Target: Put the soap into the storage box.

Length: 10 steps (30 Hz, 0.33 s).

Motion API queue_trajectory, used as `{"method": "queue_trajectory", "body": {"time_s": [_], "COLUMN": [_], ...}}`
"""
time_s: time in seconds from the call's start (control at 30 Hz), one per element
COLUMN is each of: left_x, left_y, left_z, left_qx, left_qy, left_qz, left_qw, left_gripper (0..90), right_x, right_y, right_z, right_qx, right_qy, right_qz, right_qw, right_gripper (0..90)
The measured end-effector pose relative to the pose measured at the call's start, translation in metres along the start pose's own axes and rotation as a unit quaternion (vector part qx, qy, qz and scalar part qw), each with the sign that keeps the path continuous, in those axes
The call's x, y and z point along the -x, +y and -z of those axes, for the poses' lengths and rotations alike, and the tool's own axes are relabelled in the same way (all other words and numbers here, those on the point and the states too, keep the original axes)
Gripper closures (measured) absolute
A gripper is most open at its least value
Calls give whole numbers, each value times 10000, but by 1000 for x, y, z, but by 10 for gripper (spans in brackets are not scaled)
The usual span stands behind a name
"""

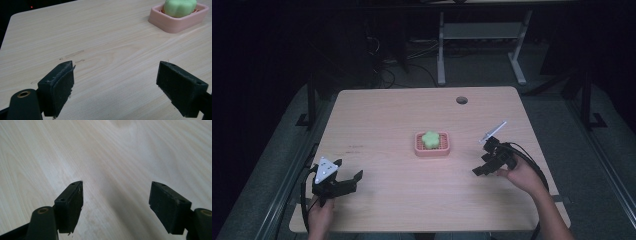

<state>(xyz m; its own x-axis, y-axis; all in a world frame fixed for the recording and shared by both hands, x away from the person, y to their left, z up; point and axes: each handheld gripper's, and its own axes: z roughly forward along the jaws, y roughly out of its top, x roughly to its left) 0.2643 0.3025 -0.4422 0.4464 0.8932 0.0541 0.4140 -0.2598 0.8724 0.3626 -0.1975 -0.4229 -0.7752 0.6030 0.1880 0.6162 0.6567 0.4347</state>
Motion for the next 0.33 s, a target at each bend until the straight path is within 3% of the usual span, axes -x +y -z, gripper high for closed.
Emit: {"method": "queue_trajectory", "body": {"time_s": [0.33], "left_x": [0], "left_y": [-1], "left_z": [-1], "left_qx": [0], "left_qy": [9], "left_qz": [19], "left_qw": [10000], "left_gripper": [143], "right_x": [-12], "right_y": [-40], "right_z": [7], "right_qx": [365], "right_qy": [-42], "right_qz": [-109], "right_qw": [9993], "right_gripper": [271]}}
